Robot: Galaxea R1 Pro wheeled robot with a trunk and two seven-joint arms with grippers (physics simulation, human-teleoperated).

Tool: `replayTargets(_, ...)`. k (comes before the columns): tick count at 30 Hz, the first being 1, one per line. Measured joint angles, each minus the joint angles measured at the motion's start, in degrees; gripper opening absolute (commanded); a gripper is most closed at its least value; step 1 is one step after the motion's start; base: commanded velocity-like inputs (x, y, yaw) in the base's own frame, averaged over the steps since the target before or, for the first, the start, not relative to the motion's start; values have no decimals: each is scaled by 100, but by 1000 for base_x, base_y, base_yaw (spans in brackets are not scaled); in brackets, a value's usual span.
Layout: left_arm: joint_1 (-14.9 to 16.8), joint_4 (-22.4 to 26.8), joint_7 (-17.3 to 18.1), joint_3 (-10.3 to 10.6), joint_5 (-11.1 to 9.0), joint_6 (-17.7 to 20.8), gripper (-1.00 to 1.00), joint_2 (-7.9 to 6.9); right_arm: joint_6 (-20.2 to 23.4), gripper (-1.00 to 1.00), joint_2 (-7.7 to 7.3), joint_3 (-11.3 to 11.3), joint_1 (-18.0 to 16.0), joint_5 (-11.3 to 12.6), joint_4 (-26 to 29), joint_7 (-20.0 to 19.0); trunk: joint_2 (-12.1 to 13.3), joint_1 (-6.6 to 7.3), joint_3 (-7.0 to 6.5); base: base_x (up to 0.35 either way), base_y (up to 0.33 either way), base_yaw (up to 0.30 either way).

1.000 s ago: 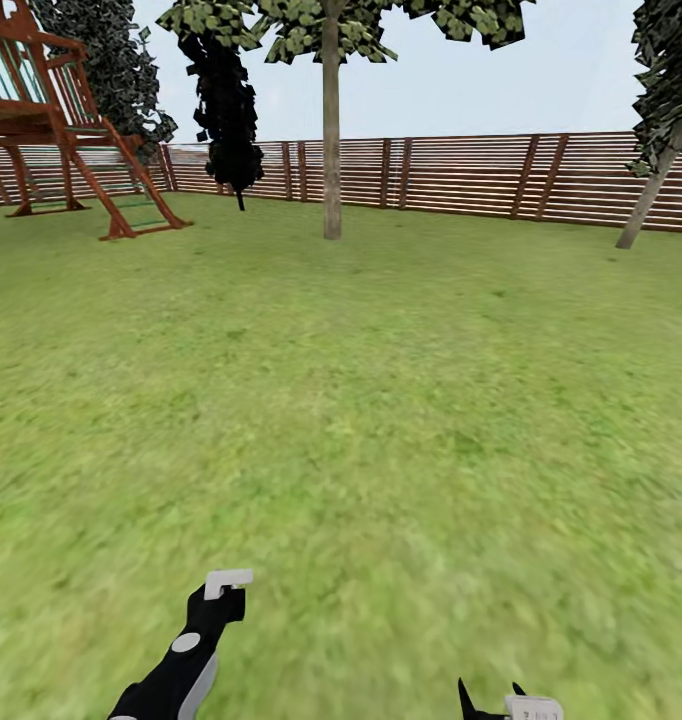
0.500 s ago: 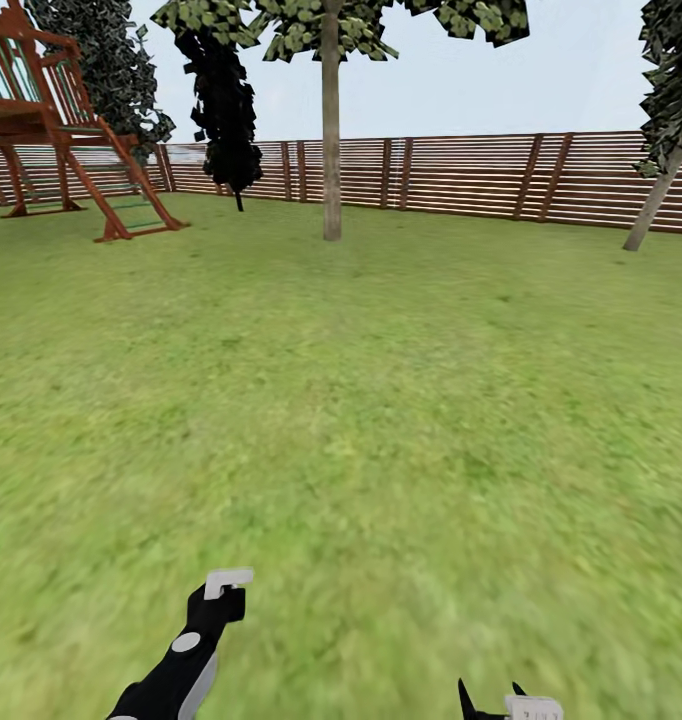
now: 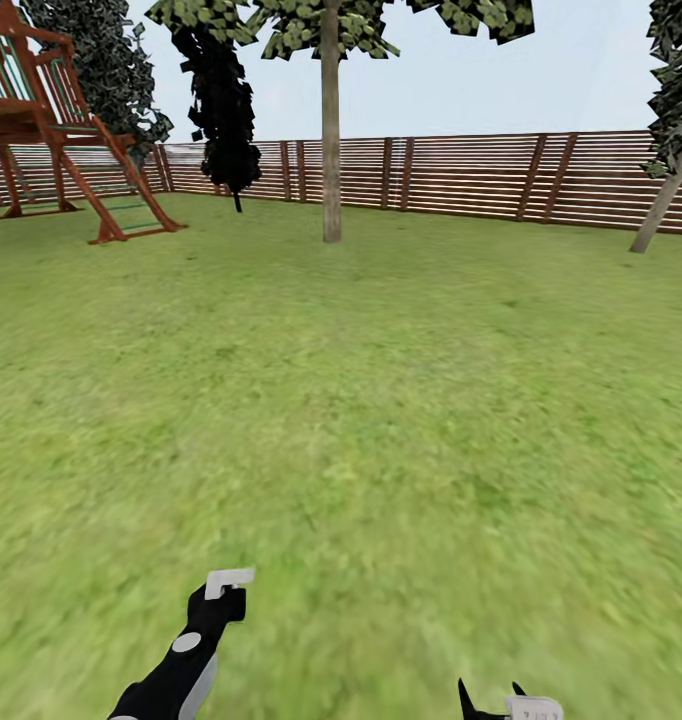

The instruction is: In the garden, pick up the pesticide atomizer on the floor and spray pesticide onto both trees until each tree trunk is fully covered.

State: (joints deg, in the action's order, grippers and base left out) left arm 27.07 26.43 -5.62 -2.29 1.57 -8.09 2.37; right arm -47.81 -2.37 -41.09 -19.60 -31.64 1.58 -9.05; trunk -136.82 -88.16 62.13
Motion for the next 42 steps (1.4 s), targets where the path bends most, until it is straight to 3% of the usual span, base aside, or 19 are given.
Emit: replayTargets(42, 0, 2, 0, 0, 0, 0, -100, 2, 0, 100, 0, 0, -1, 0, 0, 0, 0, 0, 0, 340, 0, 0)
